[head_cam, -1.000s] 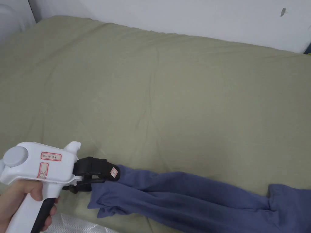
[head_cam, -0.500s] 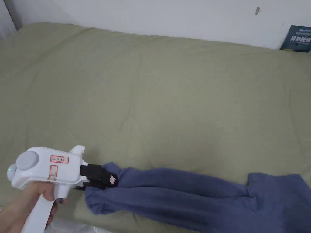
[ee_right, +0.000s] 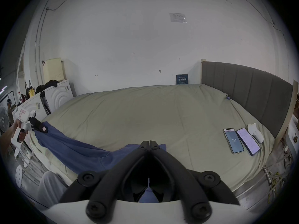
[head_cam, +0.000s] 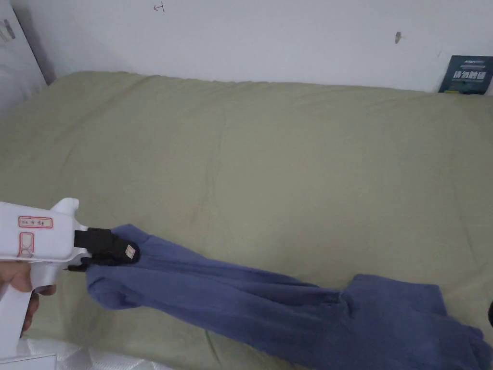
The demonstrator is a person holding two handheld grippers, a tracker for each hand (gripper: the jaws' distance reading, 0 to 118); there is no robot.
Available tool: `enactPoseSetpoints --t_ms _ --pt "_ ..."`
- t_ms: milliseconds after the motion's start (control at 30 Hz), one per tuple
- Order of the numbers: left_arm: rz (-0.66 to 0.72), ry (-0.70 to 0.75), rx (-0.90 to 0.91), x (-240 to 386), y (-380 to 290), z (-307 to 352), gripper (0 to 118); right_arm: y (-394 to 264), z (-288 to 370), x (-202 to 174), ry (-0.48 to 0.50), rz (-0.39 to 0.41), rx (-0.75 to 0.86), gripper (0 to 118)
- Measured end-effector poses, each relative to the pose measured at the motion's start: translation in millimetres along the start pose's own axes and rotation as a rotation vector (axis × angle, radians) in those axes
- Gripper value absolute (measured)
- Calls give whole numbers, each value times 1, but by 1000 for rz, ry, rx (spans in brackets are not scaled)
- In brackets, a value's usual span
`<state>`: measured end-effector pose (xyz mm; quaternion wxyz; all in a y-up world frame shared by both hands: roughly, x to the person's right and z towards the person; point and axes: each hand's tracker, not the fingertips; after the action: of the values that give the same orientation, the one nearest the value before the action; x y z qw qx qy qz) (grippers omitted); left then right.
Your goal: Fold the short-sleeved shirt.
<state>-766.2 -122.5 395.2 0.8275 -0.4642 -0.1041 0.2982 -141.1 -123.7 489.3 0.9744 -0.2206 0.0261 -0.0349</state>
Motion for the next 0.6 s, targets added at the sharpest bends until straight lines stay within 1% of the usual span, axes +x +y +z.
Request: enactPoseSetpoints --t_ms 133,200,267,300,333,367,433,500,567,600 --pt "-108 57 -36 36 -6 -2 3 -2 1 2 13 9 2 0" --pt "-166 135 -48 66 -11 -10 3 -3 1 3 13 12 5 0" --pt "-271 208 -49 98 -18 -20 3 -3 2 4 13 9 12 0" --pt "-290 240 -25 115 -22 -26 3 -2 3 4 13 0 11 0" --pt "-291 233 -47 128 -25 -32 3 -1 4 5 15 -26 1 0" --pt "-338 253 -56 146 -30 -40 3 -1 6 6 27 -60 5 0" --pt "-435 299 -63 174 -41 -58 3 -2 9 8 26 -67 10 0" --pt "-440 313 -102 199 -50 -88 3 -4 13 10 26 -69 16 0" --pt "-481 291 -153 218 -59 -119 3 -4 17 13 28 -78 18 0" --pt "-464 309 -149 227 -64 -136 4 -5 19 14 29 -85 23 0"
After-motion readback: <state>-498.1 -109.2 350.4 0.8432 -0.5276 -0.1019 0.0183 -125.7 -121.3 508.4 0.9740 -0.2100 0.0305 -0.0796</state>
